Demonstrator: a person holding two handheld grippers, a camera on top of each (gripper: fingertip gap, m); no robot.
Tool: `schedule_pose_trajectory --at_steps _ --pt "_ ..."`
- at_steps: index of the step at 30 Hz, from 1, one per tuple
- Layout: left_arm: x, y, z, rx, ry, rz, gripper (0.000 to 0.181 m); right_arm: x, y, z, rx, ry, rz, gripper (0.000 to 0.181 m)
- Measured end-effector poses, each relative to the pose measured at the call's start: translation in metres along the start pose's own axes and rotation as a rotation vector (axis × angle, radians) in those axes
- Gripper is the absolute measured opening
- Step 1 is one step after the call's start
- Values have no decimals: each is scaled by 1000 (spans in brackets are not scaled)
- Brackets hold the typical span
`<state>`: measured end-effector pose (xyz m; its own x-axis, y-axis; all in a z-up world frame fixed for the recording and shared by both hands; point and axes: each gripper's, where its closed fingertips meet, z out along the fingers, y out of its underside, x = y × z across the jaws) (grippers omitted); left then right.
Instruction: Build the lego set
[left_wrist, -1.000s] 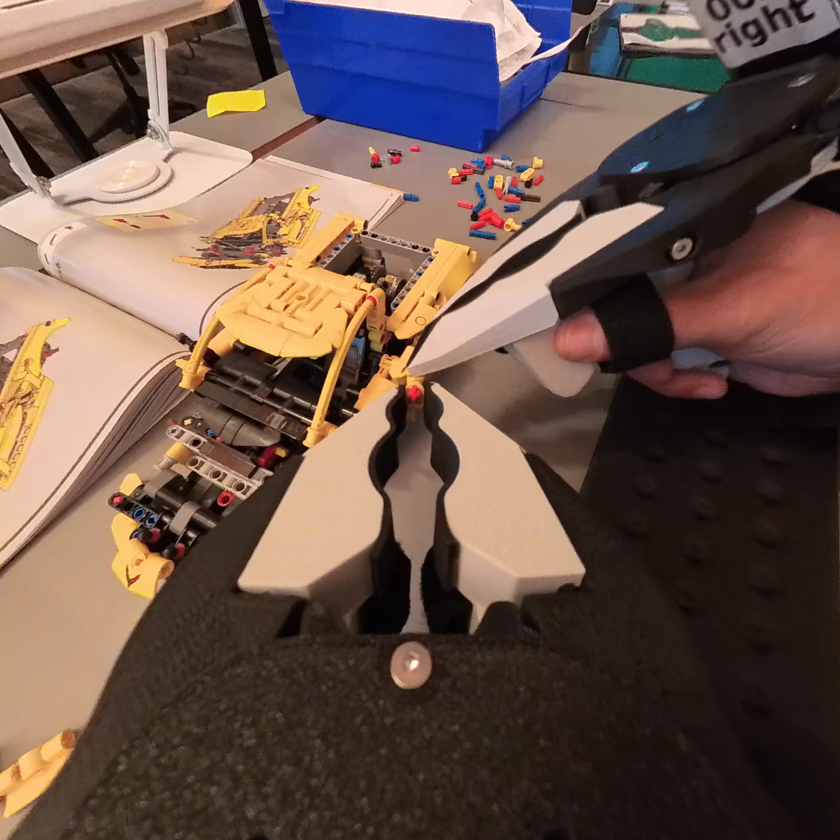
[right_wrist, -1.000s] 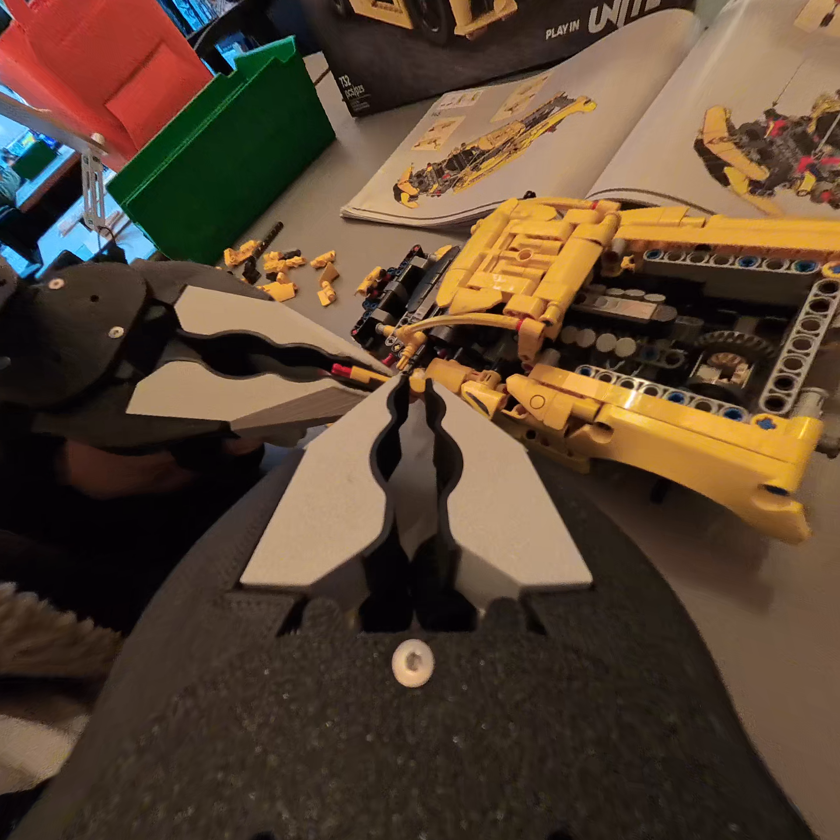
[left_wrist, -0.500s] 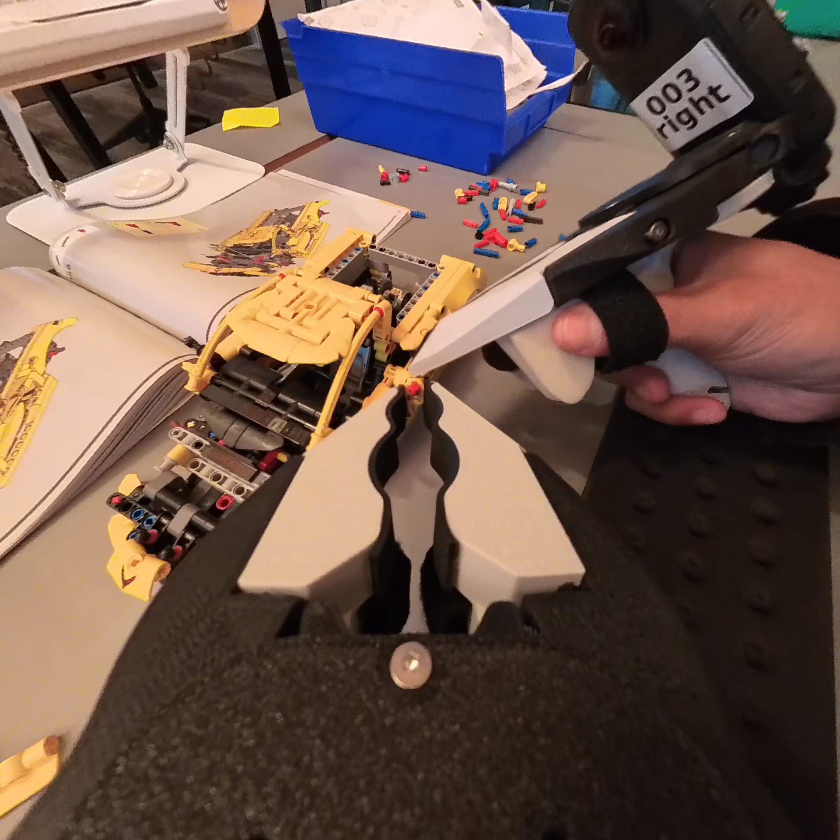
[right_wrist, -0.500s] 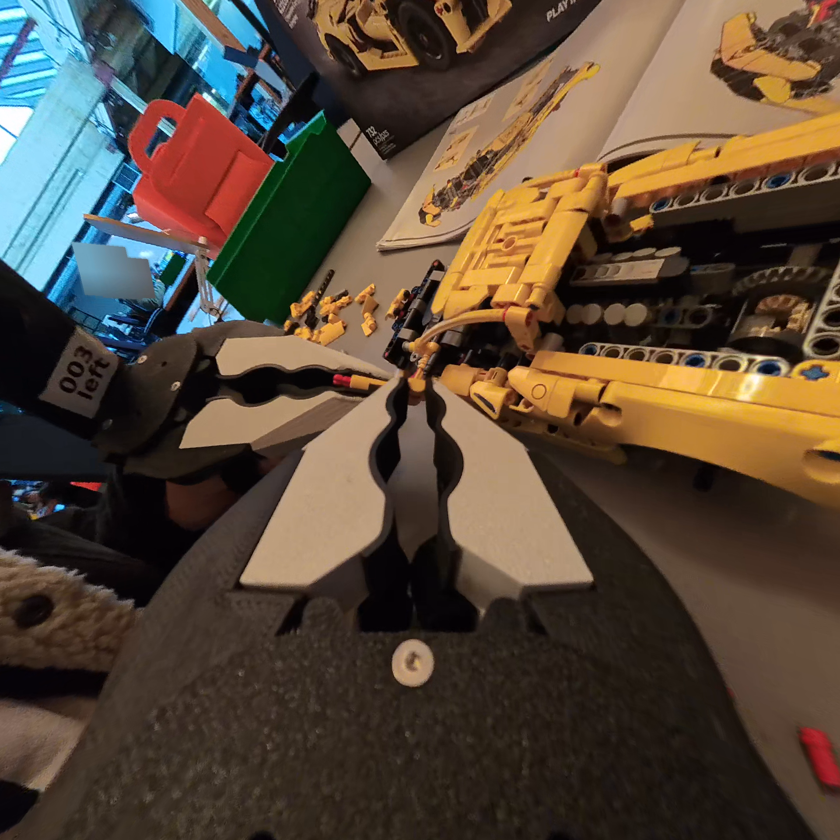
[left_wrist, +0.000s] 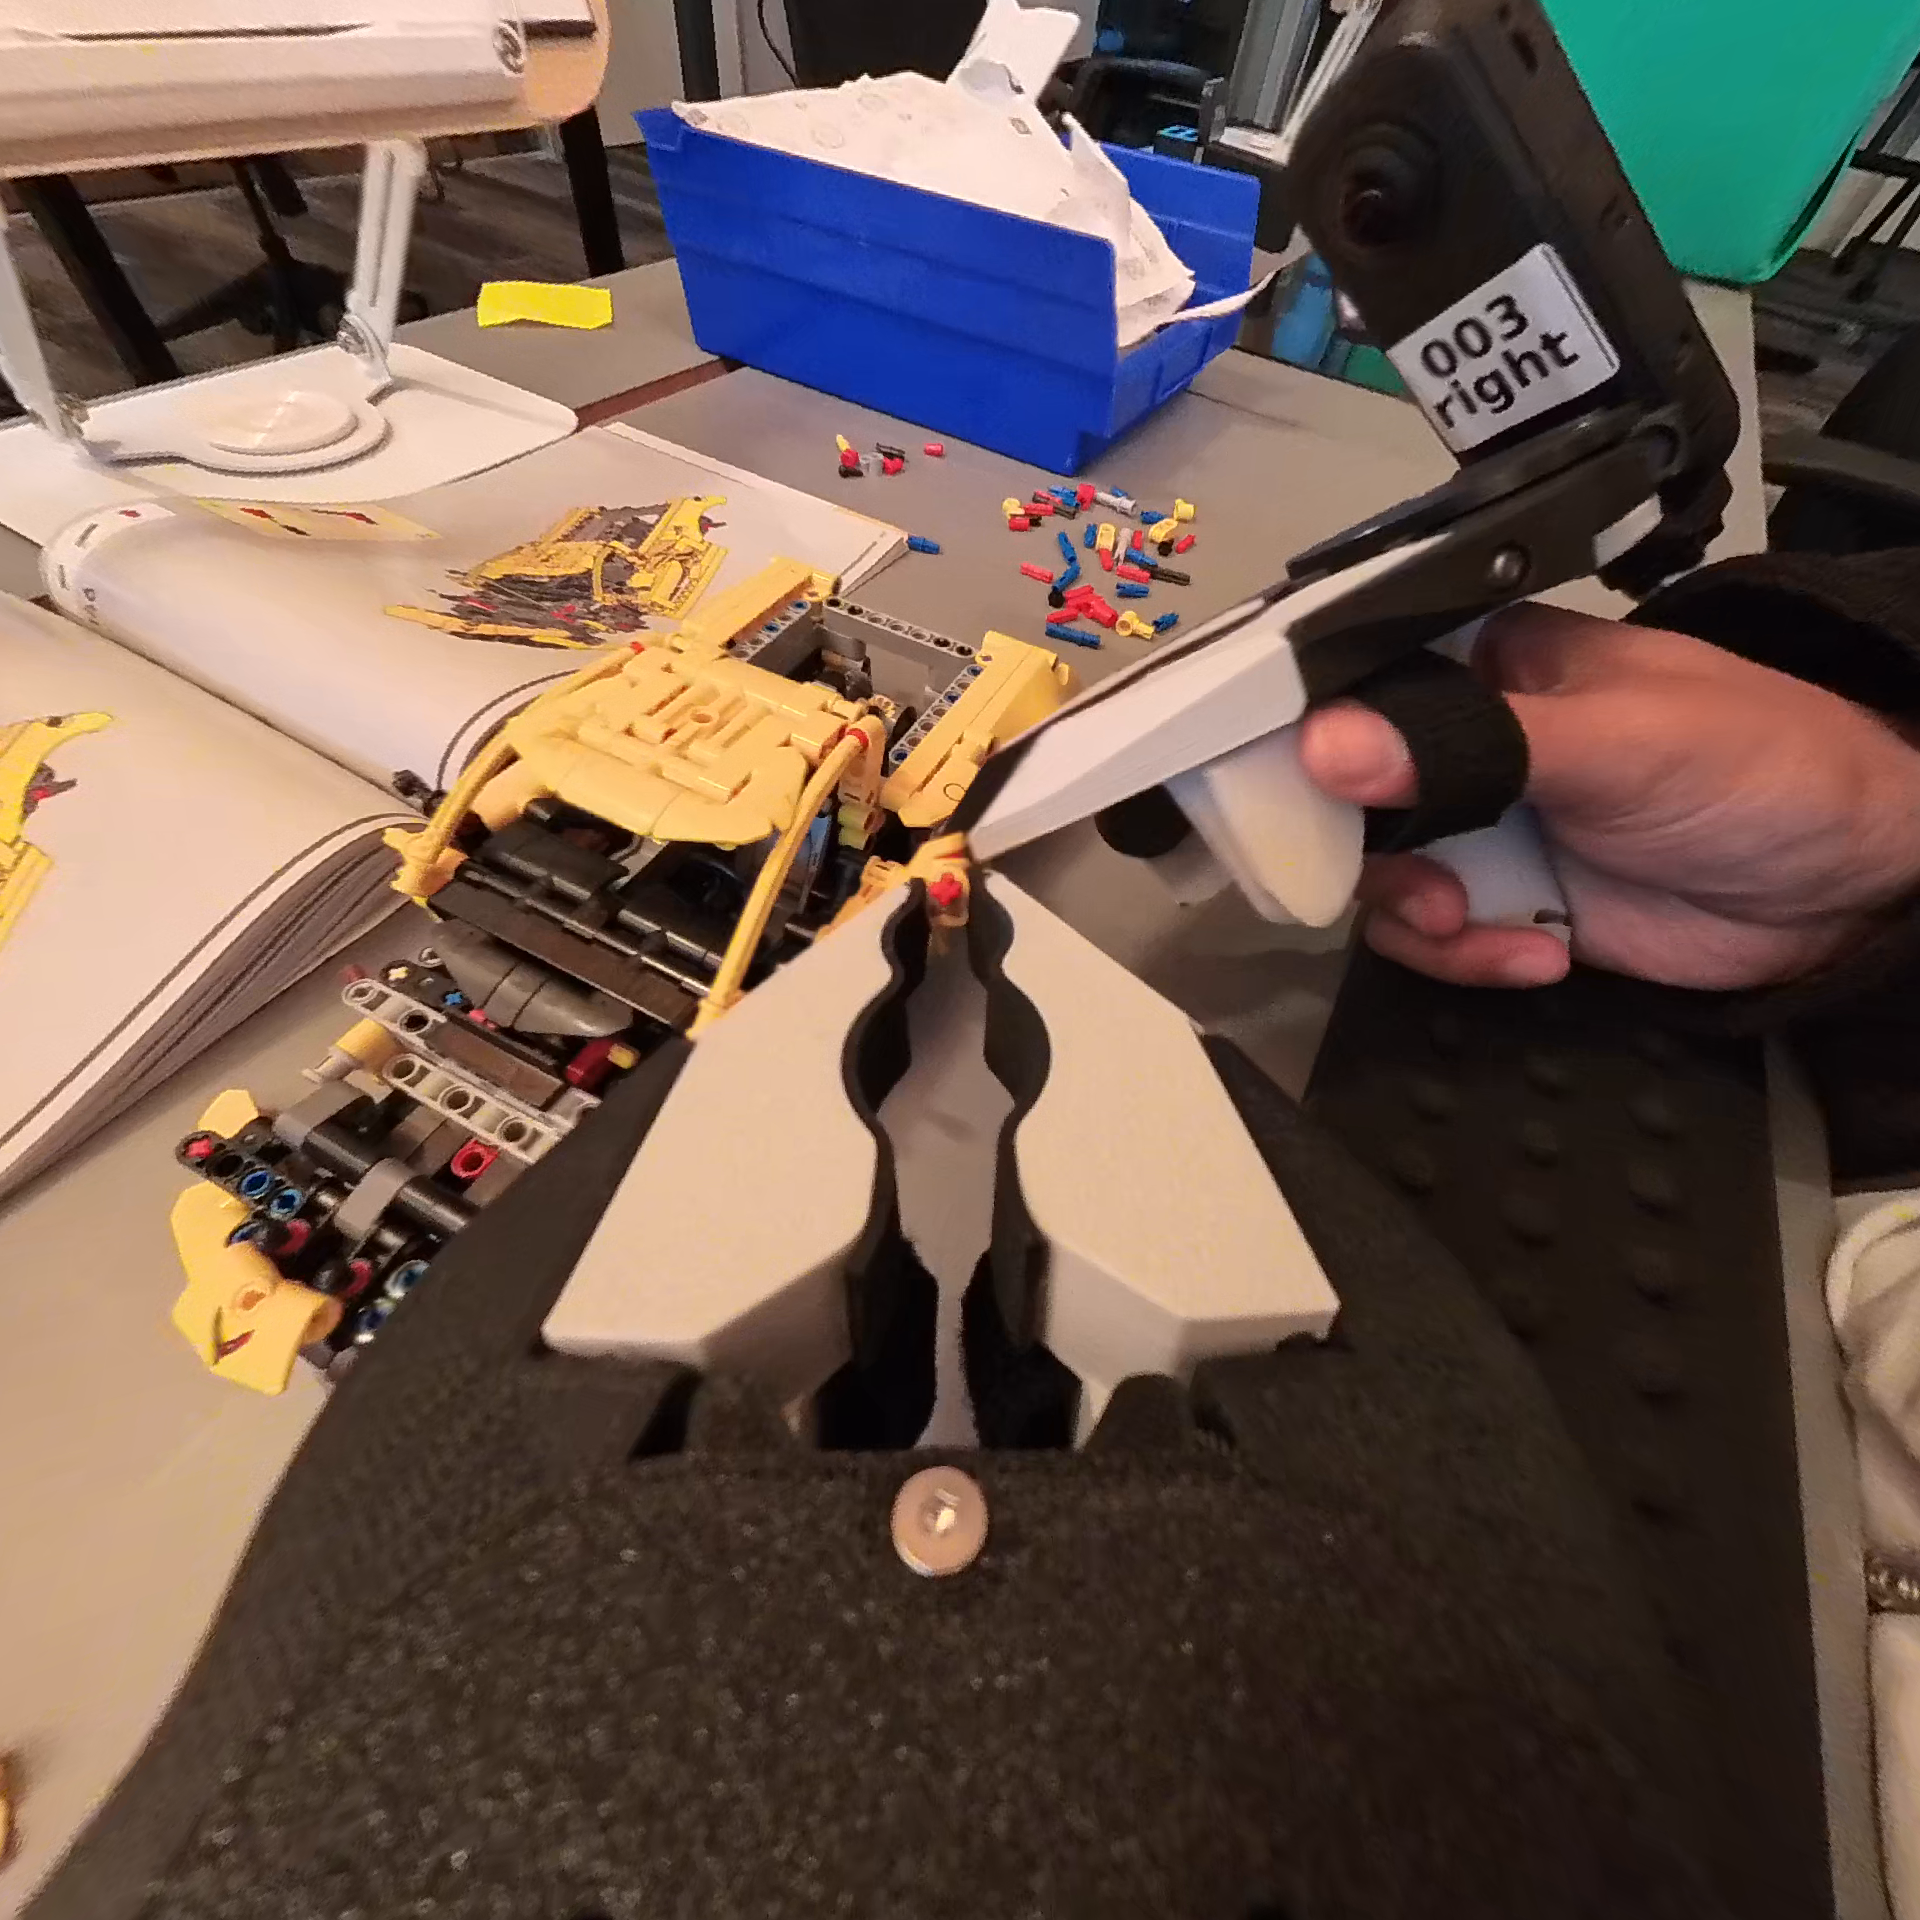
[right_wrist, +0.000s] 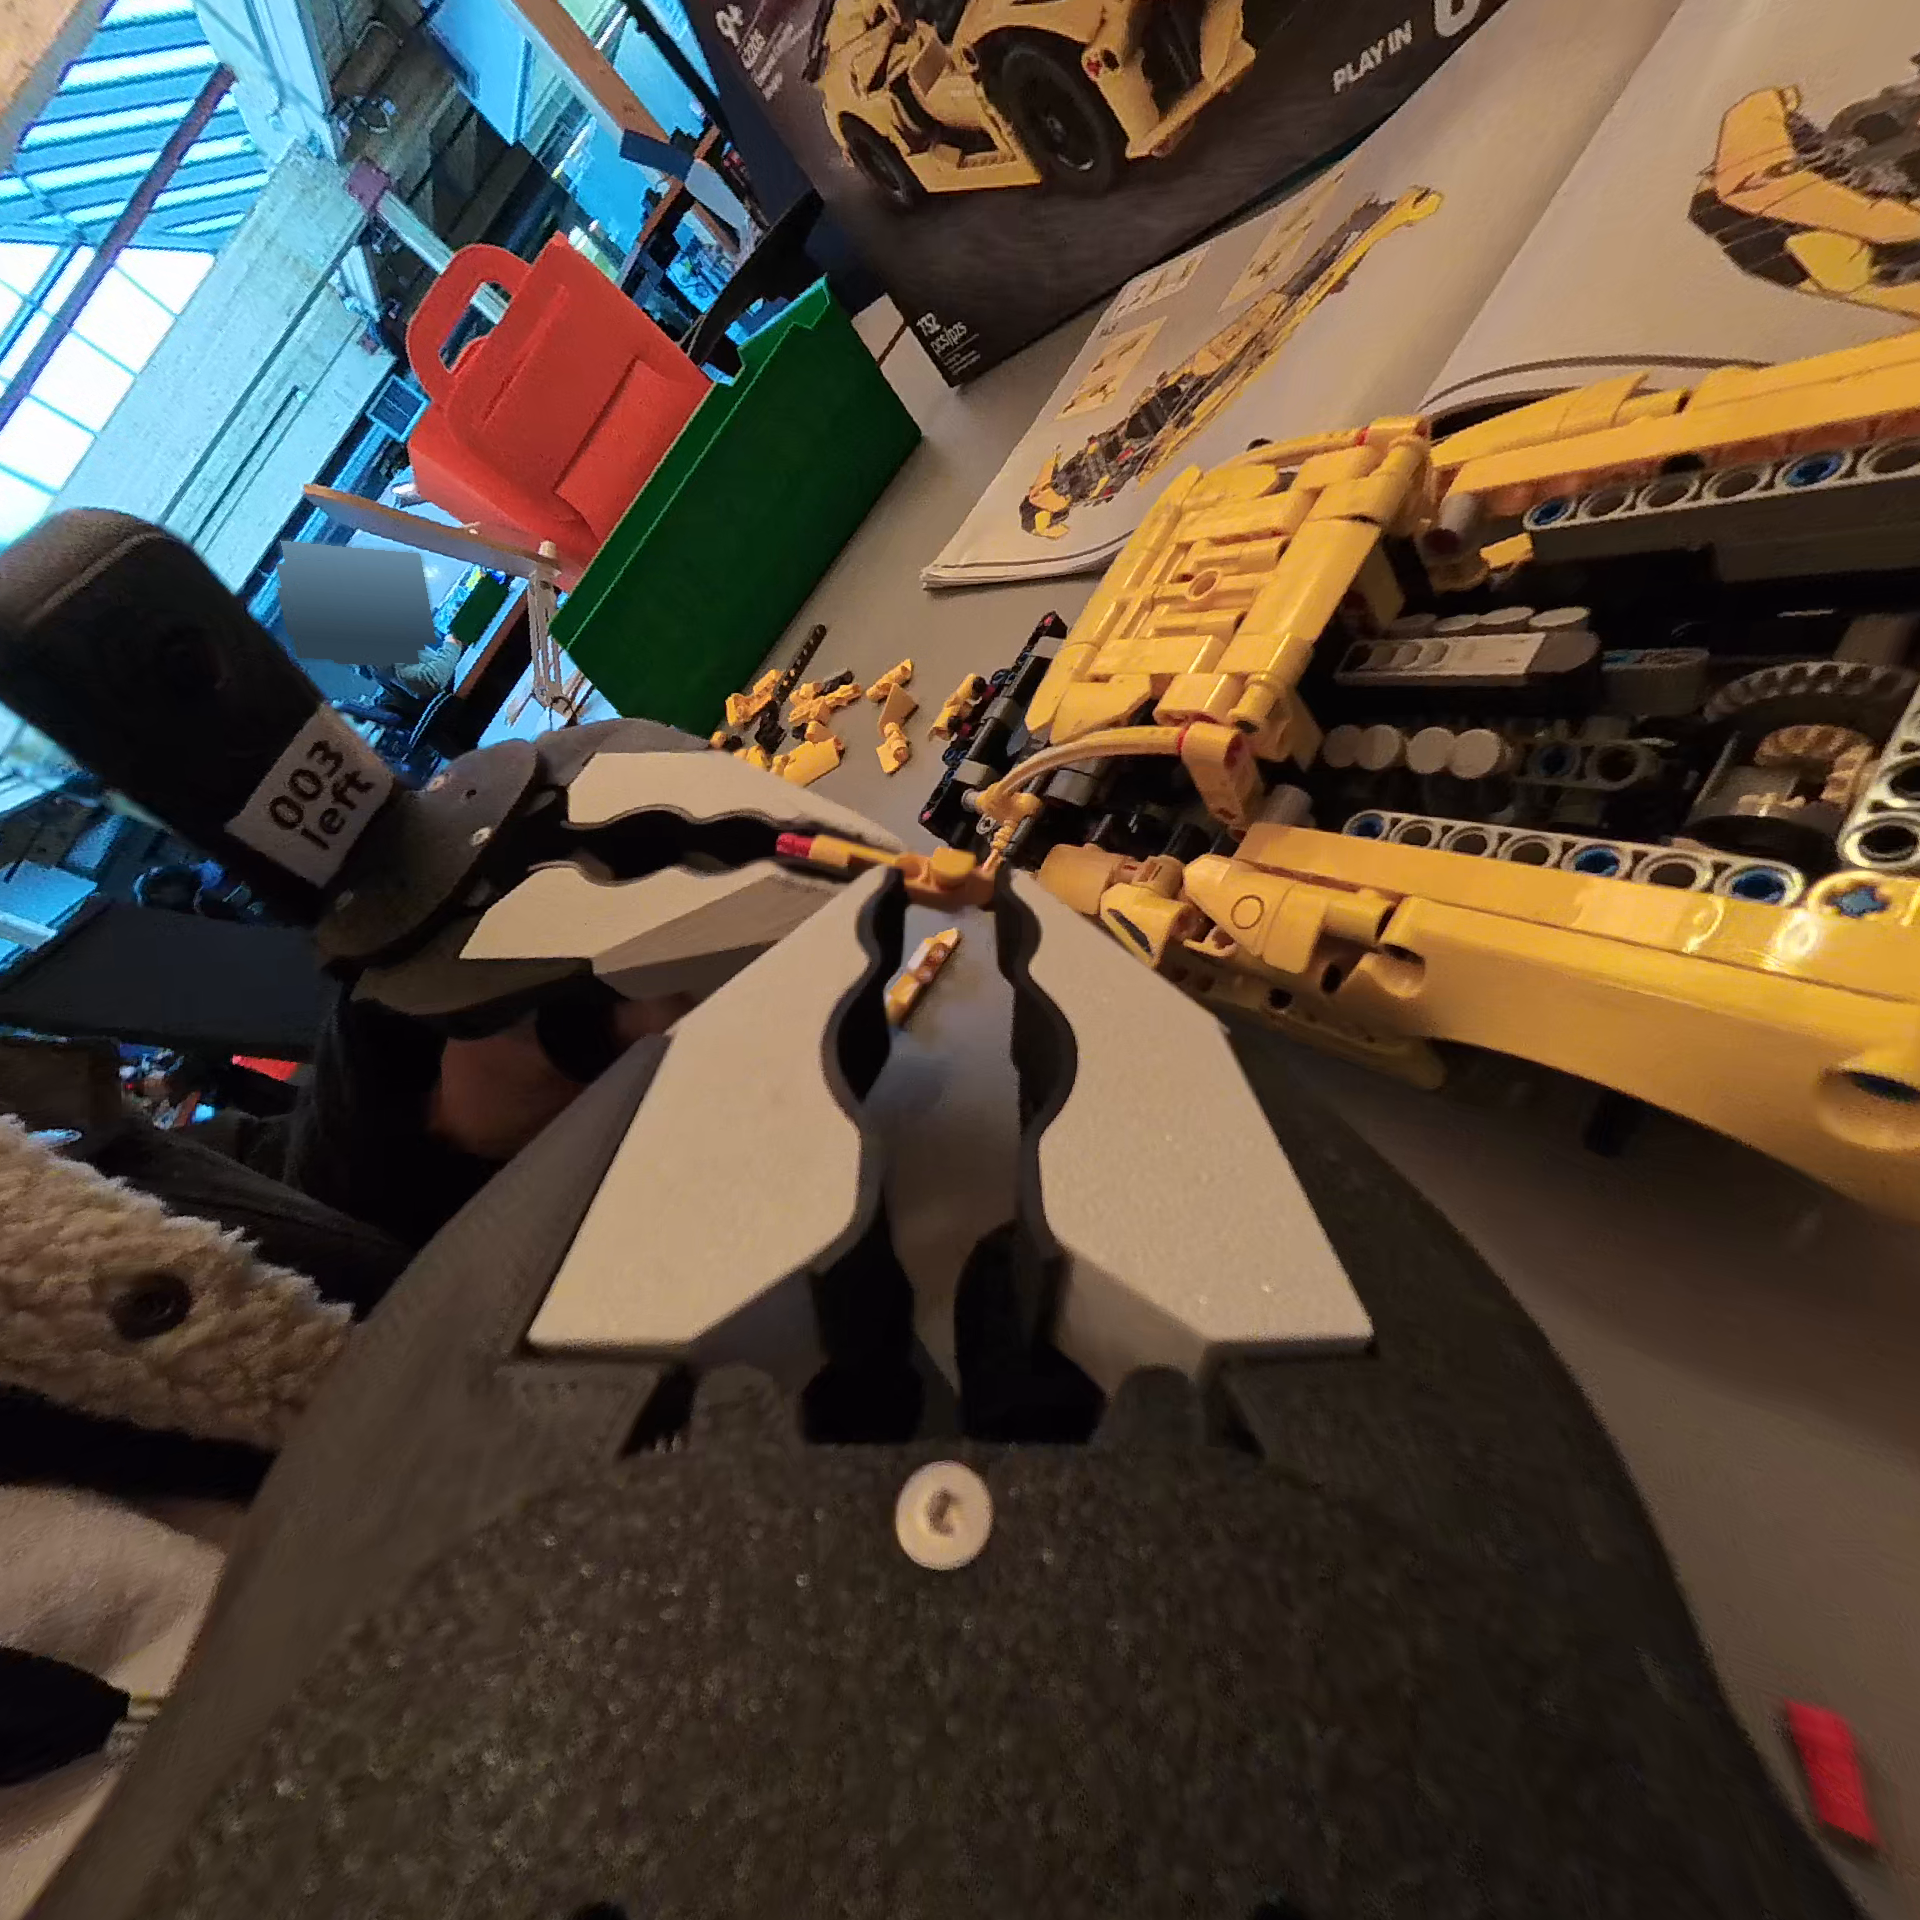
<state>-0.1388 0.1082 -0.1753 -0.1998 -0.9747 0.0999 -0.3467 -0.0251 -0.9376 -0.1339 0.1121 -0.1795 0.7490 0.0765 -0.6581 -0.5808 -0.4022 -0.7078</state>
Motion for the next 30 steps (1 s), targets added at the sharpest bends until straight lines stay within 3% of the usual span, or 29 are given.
schedule_pose_trajectory --at_steps 4,9,12,15,22,30 --pt "-6 -8 -7 61 41 -98 7 -5 -1 -4 -23 -27 -152 24" --pt "-4 -29 -23 230 279 -415 7 -18 -12 -5 -131 -28 -720 48" --pt "-9 -37 -31 301 394 -593 7 -30 -19 -4 -170 -28 -1013 41" --pt "-3 -42 -35 331 490 -667 7 -44 -34 -3 -94 -63 -1098 27" --pt "-8 -41 -37 352 591 -835 7 -48 -28 2 -152 -107 -1159 28" --pt "-2 -35 -32 306 617 -850 7 -44 -23 5 -174 -125 -1168 22"
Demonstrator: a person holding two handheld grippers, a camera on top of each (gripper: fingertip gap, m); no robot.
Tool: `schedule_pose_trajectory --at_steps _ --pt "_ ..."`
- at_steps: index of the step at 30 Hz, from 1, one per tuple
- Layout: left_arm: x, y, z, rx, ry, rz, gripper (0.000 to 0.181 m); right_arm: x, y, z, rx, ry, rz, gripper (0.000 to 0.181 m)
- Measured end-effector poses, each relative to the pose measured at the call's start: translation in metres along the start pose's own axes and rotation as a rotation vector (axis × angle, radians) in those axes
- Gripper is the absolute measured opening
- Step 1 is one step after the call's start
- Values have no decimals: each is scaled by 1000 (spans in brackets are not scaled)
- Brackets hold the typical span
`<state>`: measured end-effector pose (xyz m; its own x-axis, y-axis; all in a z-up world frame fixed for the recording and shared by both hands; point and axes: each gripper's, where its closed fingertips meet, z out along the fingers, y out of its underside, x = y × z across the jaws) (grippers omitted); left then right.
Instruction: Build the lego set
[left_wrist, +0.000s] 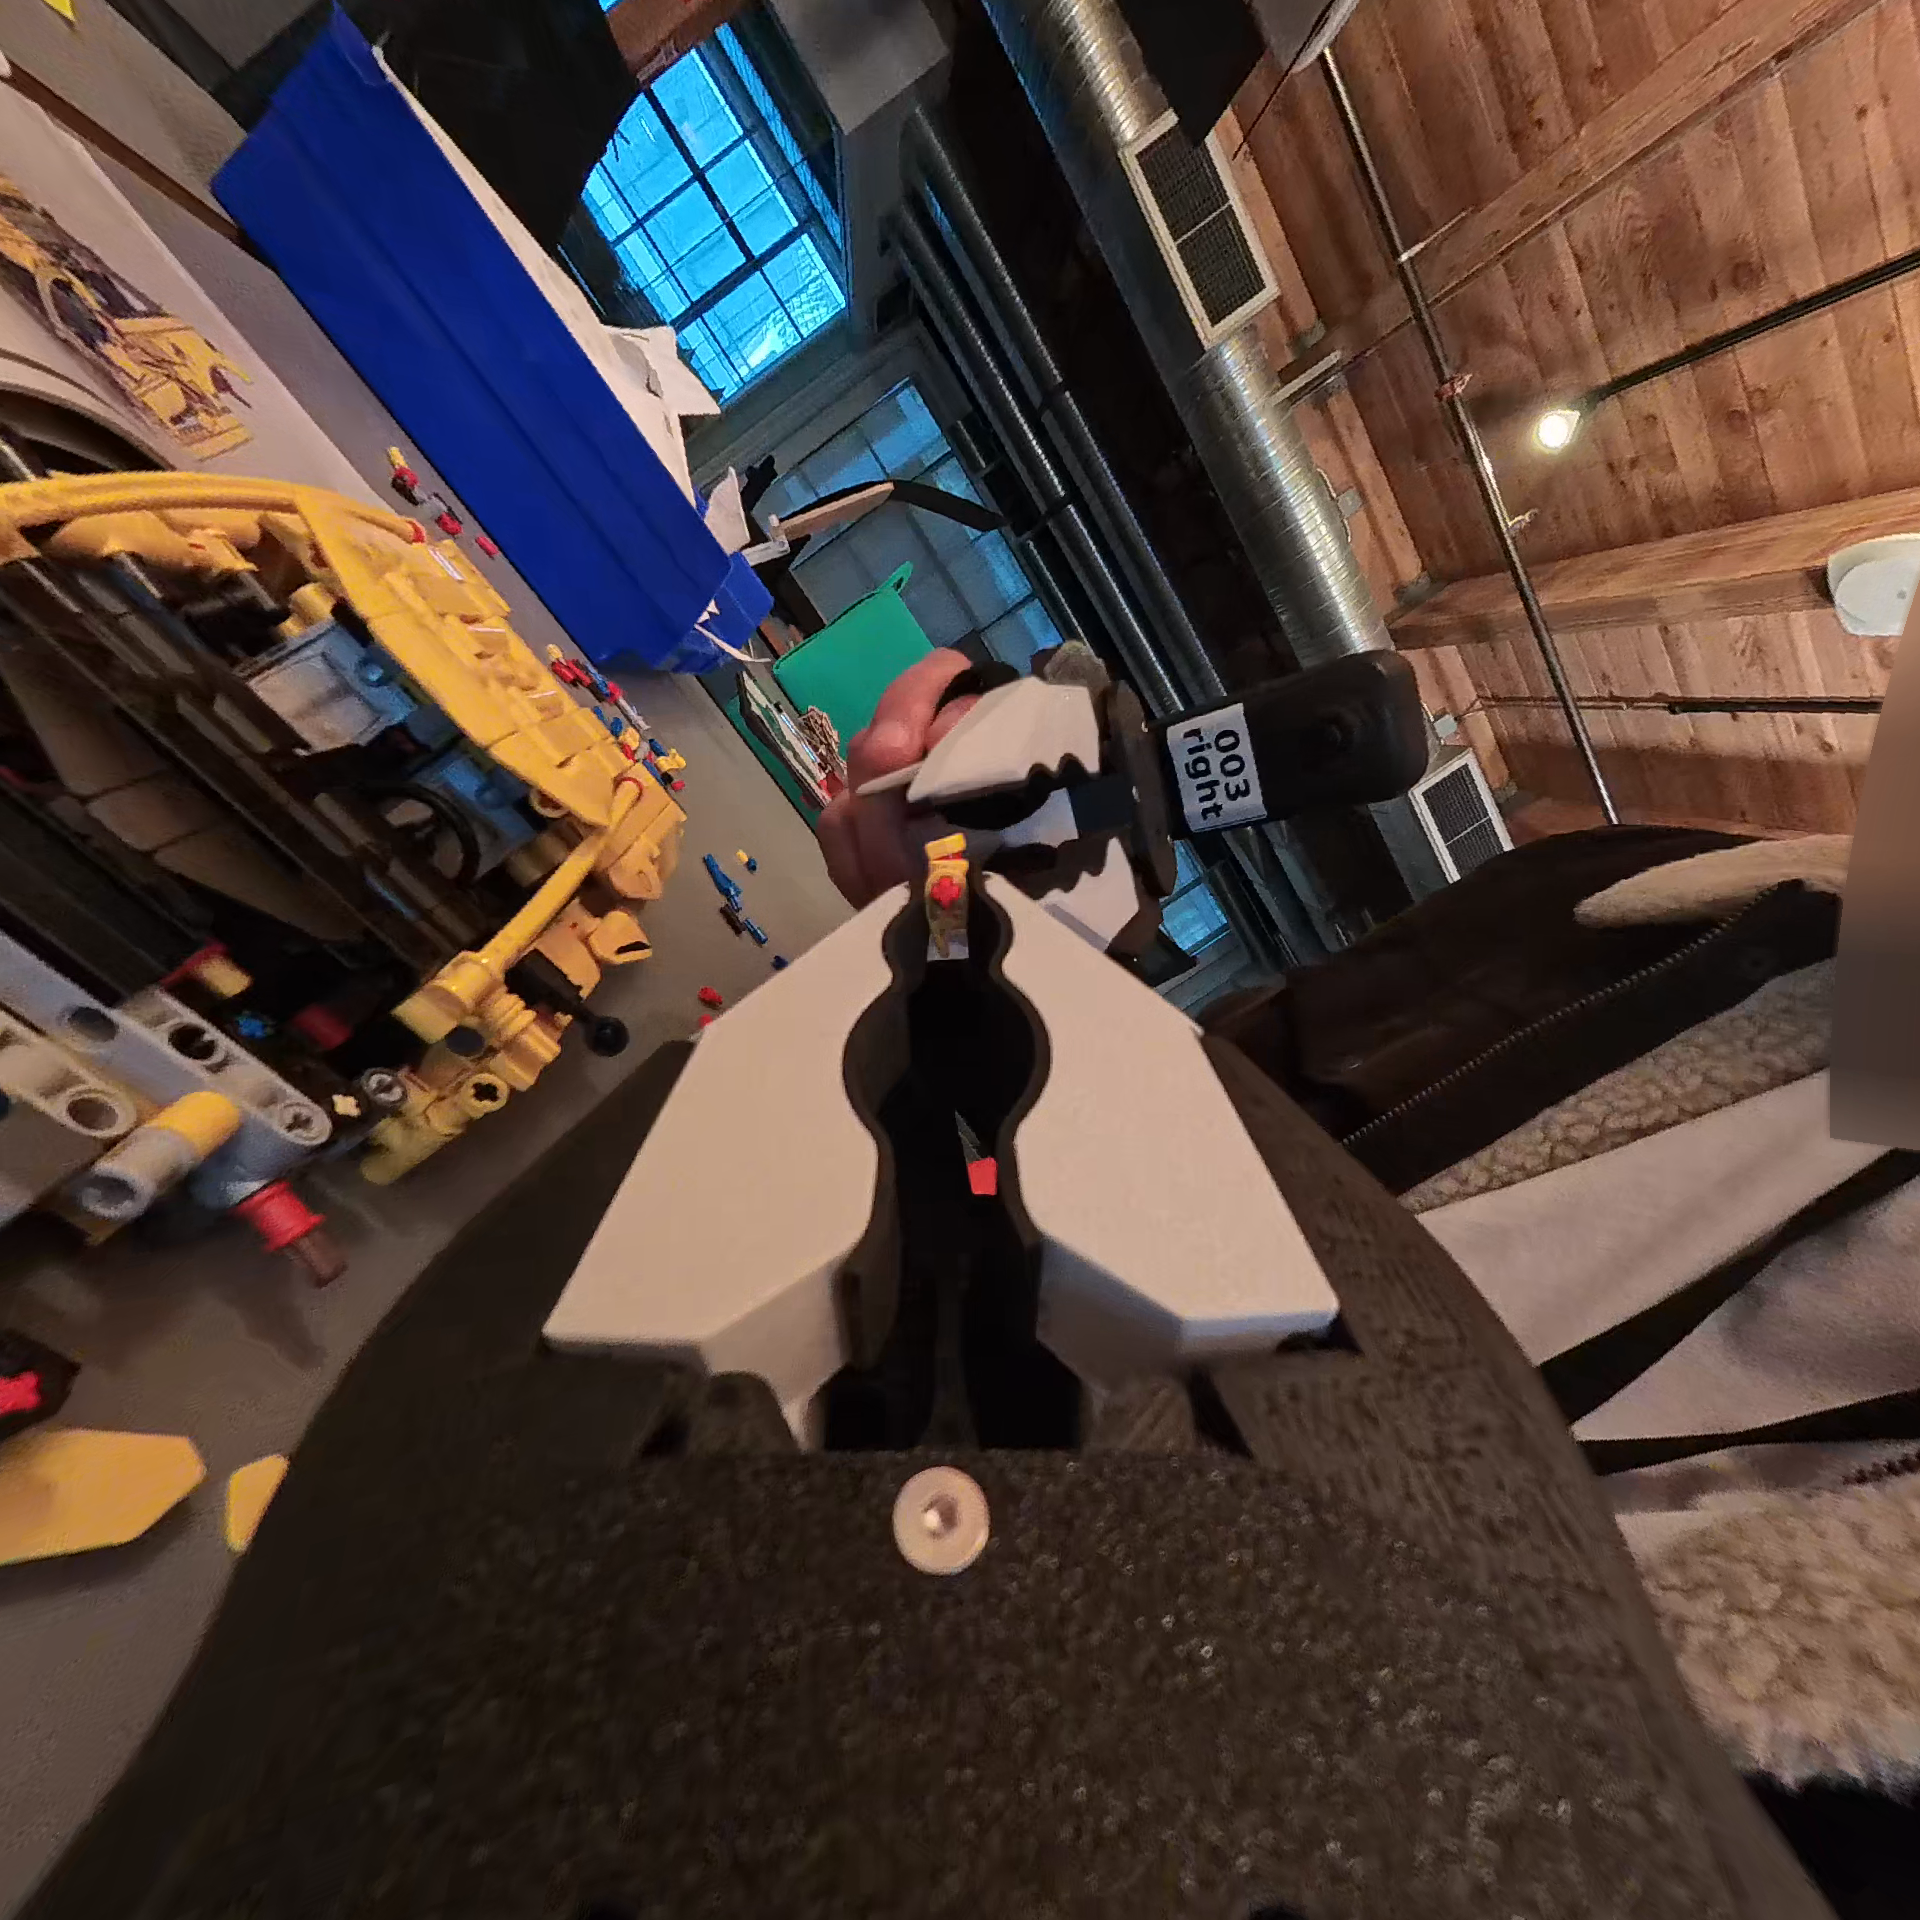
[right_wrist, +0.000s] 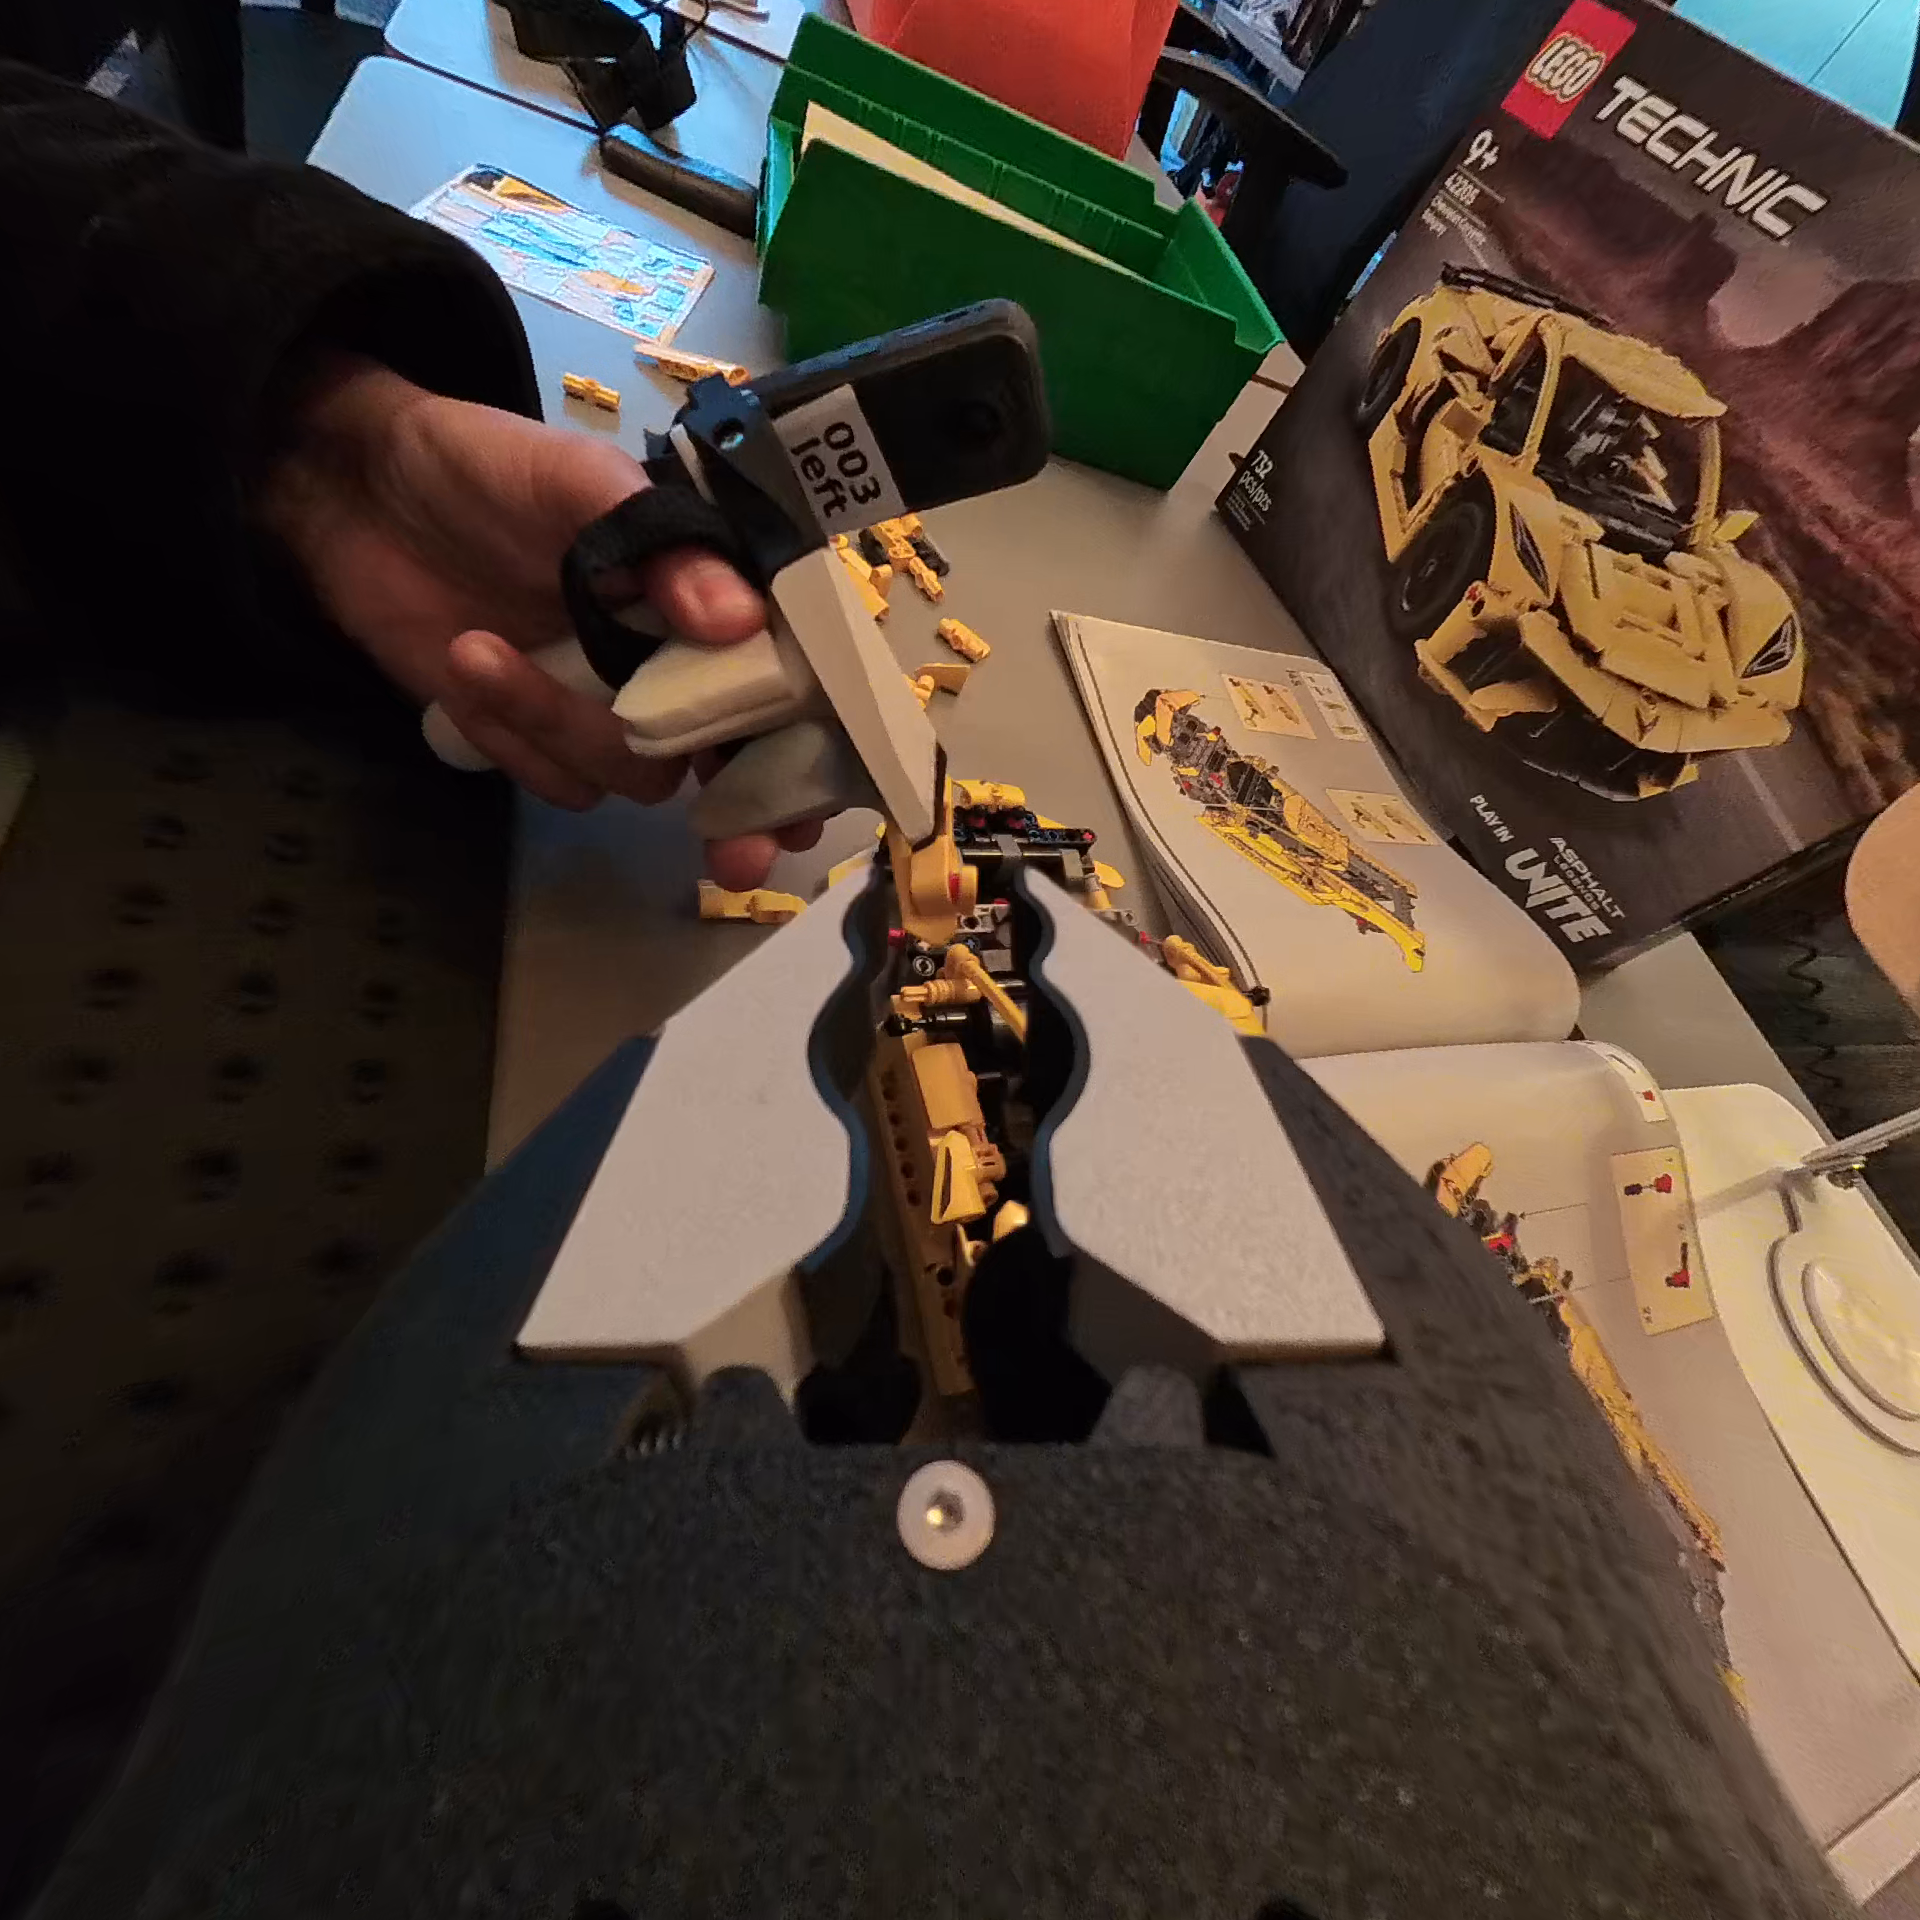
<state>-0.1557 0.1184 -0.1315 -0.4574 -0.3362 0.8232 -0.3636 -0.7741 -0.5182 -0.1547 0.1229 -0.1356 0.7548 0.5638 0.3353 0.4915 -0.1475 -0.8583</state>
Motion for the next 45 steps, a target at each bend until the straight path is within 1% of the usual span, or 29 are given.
schedule_pose_trajectory --at_steps 2,4,13,17,19,21,23,26,27,28,30,32,35,36,38,39,41,43,45 --pt "-1 2 1 -10 -7 1 7 -1 0 0 0 -2 -11 14" --pt "-1 1 0 -8 -4 -4 6 -2 0 1 2 -5 -20 12" --pt "-3 5 2 -19 6 -46 7 -4 3 -1 -40 4 -92 11" --pt "-5 5 2 -19 5 -74 7 -4 5 0 -65 36 -170 9" --pt "-6 5 1 -18 0 -83 6 -4 7 1 -77 46 -176 10" --pt "-7 6 1 -25 -7 -81 7 -5 8 0 -85 18 -132 10" --pt "-6 4 1 -14 -10 -75 6 -3 6 1 -63 22 -123 9" --pt "-4 2 0 -12 -12 -36 7 -2 2 2 -24 3 50 11" --pt "-3 0 0 -10 -26 -8 7 -1 -3 0 11 -2 111 20" --pt "-5 -3 -2 -7 -58 34 7 2 -9 -3 60 4 179 37" --pt "-4 -10 -6 -11 -99 127 7 15 -14 -9 130 26 306 42" --pt "-2 -22 -12 -12 -174 287 7 28 -12 -13 176 25 453 42" --pt "3 -54 -30 7 -307 603 7 42 -12 -14 256 -27 654 37" --pt "4 -67 -40 8 -359 709 7 49 -12 -14 286 -24 691 34" --pt "-1 -98 -64 41 -491 898 7 63 -9 -13 324 21 698 23" --pt "-7 -115 -78 76 -564 948 7 70 -5 -13 340 55 681 17" --pt "-19 -137 -102 138 -645 950 7 83 -2 -17 401 126 637 14" --pt "-33 -146 -115 193 -688 903 7 92 5 -25 442 187 628 15" --pt "-41 -145 -120 205 -726 901 7 99 5 -37 490 227 636 17"
